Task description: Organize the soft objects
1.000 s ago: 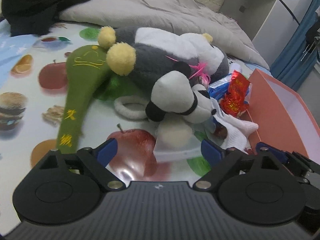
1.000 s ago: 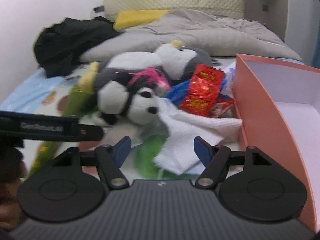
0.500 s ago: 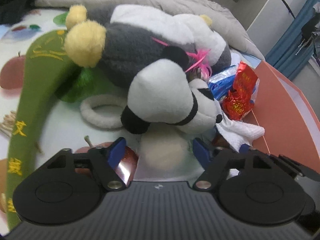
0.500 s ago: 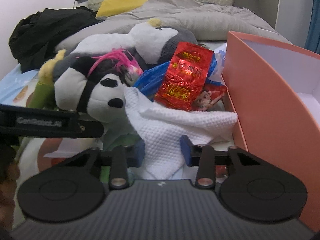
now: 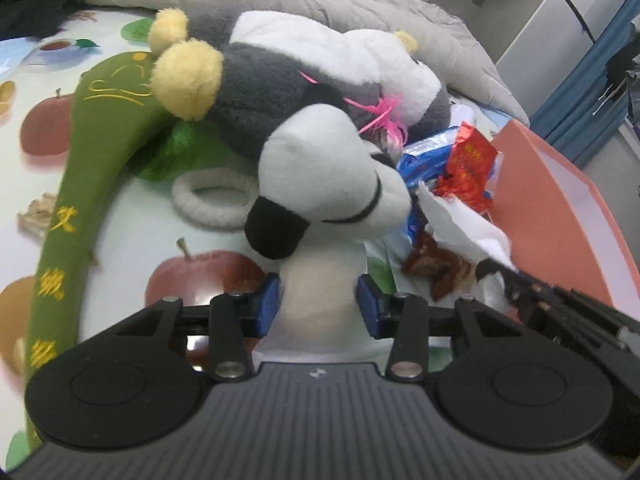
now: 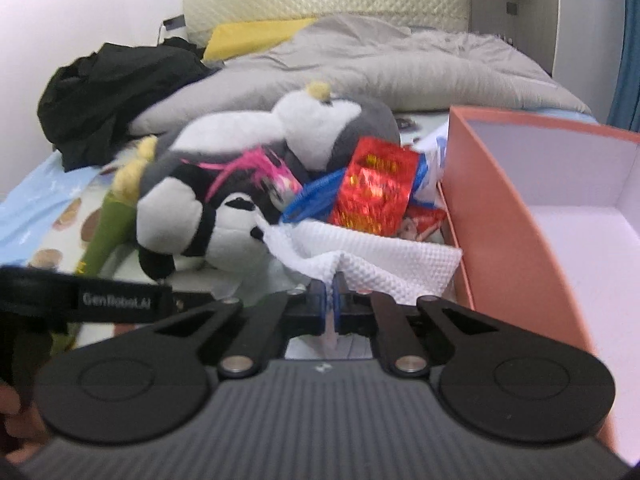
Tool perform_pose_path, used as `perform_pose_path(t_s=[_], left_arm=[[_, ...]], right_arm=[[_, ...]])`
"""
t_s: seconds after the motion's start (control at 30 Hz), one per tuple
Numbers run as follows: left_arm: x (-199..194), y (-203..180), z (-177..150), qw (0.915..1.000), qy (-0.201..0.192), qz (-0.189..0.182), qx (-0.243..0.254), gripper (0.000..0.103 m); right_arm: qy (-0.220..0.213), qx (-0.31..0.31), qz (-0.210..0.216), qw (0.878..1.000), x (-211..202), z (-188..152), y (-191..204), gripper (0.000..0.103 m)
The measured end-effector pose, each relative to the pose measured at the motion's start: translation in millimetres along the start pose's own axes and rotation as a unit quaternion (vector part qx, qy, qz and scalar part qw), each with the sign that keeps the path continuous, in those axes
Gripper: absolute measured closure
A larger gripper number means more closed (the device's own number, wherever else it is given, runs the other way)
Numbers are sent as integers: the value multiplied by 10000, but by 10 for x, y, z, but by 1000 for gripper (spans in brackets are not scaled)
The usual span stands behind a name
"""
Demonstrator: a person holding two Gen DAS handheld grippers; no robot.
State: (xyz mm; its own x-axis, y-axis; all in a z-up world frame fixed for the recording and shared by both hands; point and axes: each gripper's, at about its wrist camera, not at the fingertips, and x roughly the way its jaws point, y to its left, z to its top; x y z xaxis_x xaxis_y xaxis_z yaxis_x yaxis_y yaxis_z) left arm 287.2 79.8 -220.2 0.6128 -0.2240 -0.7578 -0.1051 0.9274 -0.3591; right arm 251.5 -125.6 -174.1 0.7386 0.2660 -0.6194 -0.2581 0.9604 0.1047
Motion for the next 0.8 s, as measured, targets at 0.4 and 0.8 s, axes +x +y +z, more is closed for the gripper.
perform_pose_path(t_s=[0.4, 0.8], left_arm=[[-565, 62, -484, 9999, 33, 85, -52, 58], [-807, 165, -949, 9995, 107, 286, 49, 58]], right_arm=[[216, -139, 175, 9995, -584, -221, 174, 96], [975, -246, 427, 9940, -956, -789, 334, 96]])
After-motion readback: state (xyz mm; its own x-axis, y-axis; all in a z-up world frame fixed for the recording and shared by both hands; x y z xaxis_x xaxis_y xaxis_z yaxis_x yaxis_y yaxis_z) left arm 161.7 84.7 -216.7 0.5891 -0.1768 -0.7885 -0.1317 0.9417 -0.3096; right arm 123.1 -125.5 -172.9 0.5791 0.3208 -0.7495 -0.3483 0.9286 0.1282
